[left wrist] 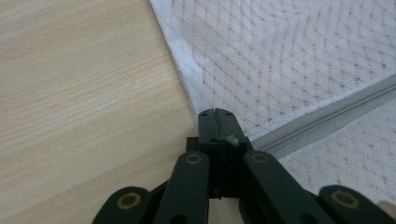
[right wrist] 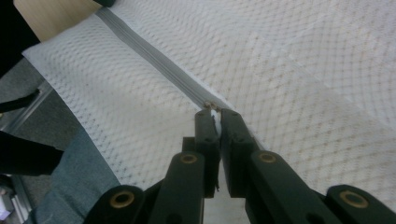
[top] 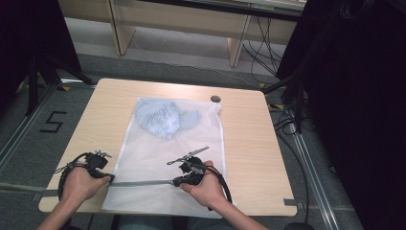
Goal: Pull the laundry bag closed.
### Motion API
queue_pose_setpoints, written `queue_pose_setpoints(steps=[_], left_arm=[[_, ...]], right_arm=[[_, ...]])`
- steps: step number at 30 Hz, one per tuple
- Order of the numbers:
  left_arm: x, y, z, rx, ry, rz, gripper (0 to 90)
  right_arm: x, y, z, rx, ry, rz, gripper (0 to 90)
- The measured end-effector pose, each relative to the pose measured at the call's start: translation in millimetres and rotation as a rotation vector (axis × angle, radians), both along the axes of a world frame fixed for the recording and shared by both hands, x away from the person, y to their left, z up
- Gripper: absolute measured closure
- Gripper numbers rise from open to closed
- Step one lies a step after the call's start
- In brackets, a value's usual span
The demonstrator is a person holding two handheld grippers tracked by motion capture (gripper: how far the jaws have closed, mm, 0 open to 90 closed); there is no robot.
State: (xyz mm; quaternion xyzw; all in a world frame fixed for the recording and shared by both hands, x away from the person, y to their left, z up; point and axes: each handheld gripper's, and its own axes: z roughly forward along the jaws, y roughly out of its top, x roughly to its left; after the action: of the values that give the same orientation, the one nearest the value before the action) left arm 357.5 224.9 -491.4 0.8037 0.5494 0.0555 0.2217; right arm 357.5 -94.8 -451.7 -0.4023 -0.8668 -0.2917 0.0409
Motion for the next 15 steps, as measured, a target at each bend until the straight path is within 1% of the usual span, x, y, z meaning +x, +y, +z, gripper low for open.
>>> queue_pose_setpoints(steps=[6,7,8,9,11,12,13,15], left_arm=[[-0.1,-0.1,-0.1,-0.001,-0.002,0.001,89.9],[-0.1,0.0,0.0,0.0,-0.001,0.0,89.9],[0.0,0.1,0.2,0.003,0.001,-0.002,89.9],[-0.1,-0.1,0.2,0.002,0.001,0.001,89.9],[-0.1,-0.1,0.1,0.002,0.001,0.0,89.9],[0.0,-0.1,0.2,0.004,0.001,-0.001,89.9],[0.1,0.1,0.7,0.009,0.006,-0.006,89.9],[0.0,-0.2,0.4,0.004,0.004,0.0,89.9]], right_arm=[[0.3,-2.5,-0.8,0.009,-0.007,0.008,87.0],[0.3,-3.4,-0.5,0.004,-0.008,0.006,87.0],[-0.1,-3.7,0.0,0.002,0.003,-0.004,87.0],[0.0,-5.1,-0.2,0.007,-0.01,0.001,87.0],[0.3,-6.2,-0.4,0.012,-0.007,0.001,87.0],[-0.3,-6.8,0.4,0.0,-0.001,-0.013,87.0],[0.5,-8.2,-0.1,0.009,-0.006,-0.004,87.0],[-0.2,-9.5,0.2,0.005,-0.006,-0.007,86.9]])
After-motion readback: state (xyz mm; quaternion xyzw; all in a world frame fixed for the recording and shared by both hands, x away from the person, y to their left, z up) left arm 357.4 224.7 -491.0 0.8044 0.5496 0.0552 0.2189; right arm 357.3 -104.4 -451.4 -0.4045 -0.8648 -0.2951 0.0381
